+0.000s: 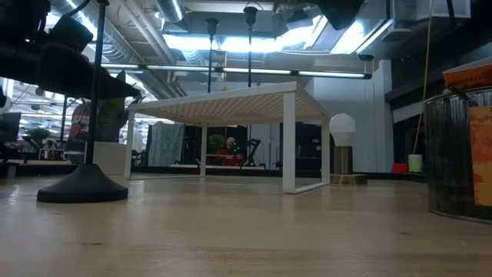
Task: Pick & Place candle stick holders
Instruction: Put the black candle holder on the shelf
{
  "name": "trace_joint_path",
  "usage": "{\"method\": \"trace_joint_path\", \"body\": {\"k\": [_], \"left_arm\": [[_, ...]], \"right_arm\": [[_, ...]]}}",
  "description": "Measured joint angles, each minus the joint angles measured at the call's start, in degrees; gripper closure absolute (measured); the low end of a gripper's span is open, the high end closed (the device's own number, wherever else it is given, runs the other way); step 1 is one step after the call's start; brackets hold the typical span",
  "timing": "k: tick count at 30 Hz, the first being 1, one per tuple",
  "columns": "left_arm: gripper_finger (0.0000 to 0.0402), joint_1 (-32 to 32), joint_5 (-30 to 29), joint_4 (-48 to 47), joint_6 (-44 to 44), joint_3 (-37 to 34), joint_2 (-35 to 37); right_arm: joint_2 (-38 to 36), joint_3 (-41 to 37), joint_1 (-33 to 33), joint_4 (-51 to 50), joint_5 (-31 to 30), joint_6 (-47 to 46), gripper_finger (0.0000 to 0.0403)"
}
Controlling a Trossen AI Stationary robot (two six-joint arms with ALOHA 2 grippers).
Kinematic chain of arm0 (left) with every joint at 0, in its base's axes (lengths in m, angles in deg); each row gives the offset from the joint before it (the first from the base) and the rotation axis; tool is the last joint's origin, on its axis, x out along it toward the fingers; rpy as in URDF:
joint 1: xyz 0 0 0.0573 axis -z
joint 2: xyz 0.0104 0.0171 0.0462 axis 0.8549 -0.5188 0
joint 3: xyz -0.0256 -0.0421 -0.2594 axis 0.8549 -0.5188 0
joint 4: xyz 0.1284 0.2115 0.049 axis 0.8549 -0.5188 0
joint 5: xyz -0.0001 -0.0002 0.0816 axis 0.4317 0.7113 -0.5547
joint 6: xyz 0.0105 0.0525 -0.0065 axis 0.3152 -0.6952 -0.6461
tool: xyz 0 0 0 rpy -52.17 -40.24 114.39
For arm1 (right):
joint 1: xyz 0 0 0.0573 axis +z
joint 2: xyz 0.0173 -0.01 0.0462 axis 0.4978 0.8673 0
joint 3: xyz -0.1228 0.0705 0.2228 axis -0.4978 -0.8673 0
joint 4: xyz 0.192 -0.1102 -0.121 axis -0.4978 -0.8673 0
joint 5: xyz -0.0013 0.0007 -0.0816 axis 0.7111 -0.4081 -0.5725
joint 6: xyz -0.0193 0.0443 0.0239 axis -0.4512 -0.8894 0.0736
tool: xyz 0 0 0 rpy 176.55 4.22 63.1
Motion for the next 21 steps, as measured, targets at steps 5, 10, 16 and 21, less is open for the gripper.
{"method": "trace_joint_path", "body": {"k": [5, 10, 16, 21], "left_arm": [[0.0001, 0.0, -0.05, 0.23, 0.0, 0.0, 0.0], [0.0001, -0.01, -0.09, 0.23, 0.0, 0.0, 0.0], [0.0002, 0.01, -0.09, 0.66, 0.0, 0.0, 0.0], [0.0002, 0.0, -0.07, 0.34, 0.0, 0.0, 0.0]], "right_arm": [[3.23, 2.21, 1.77, 1.59, 0.01, 0.26, 0.0154], [6.71, 3.19, 2.97, 4.08, 0.04, 0.42, 0.0154], [10.06, 3.33, 3.78, 8.41, 0.17, 0.5, 0.0154], [12.19, 3.33, 3.96, 12.34, 1.05, 0.66, 0.0154]]}}
